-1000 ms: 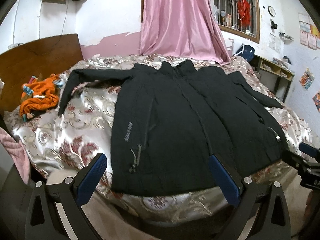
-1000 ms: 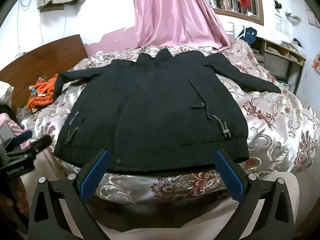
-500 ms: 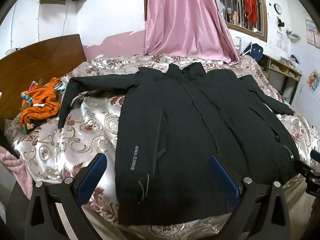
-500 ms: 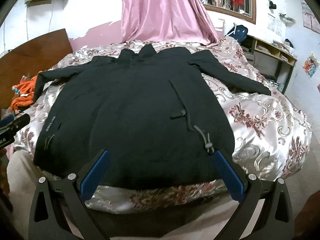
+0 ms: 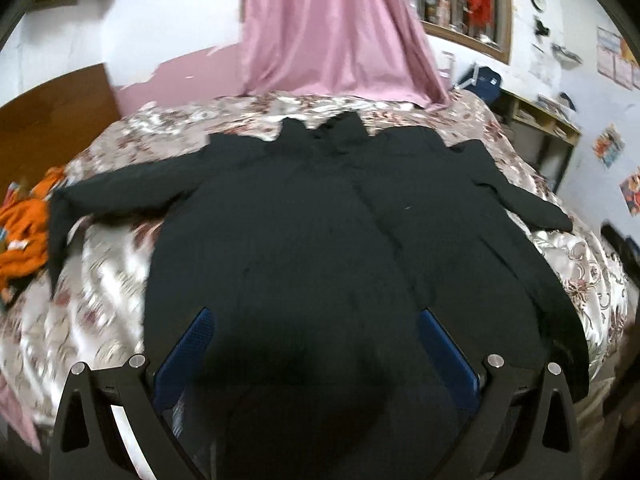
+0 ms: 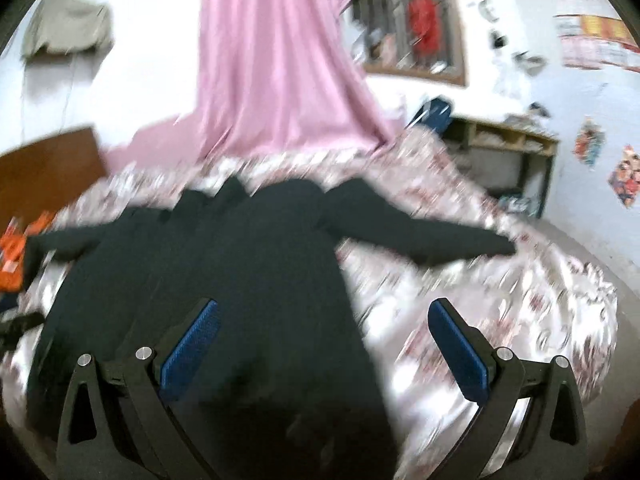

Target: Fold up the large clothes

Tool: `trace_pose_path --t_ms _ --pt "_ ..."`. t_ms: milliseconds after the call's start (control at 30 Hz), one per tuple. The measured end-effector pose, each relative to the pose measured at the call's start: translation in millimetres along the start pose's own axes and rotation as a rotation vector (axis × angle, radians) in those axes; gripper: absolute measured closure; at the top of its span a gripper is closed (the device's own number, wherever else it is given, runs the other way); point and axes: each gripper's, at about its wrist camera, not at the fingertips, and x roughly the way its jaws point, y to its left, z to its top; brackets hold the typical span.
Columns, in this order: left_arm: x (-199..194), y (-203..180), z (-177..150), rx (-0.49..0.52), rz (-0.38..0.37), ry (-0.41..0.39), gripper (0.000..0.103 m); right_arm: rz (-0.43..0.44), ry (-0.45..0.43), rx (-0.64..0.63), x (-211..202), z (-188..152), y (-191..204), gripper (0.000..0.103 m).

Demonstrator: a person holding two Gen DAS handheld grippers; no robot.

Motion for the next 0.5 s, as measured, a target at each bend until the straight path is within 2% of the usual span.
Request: trace_pose_path --t_ms 67,267,333,400,500 --pt "16.1 -13.6 17.4 0.012 -0.004 0.007 0.0 -0.027 -0.028 0.057 24.6 15.2 -26.0 0.001" --pt "74.4 -49.0 69.8 -0.015 -0.088 0.043 0.0 0.012 0.076 0.293 120.9 38.9 -102.6 0.001" --pt "91.6 -61.3 87.7 -0.02 -0.124 0.036 0.0 -0.013 0.107 0.351 157.6 37.7 -124.3 0.001" --pt "114.9 -83.3 111.2 -0.021 -0.194 0.028 0.0 -0.024 0.159 0.413 197.9 27.7 -144.4 0.001" --pt "145.6 -118.7 136.7 0.001 -0.259 0.025 0.0 0.055 0.236 0.577 246.2 5.0 -180.0 0.001"
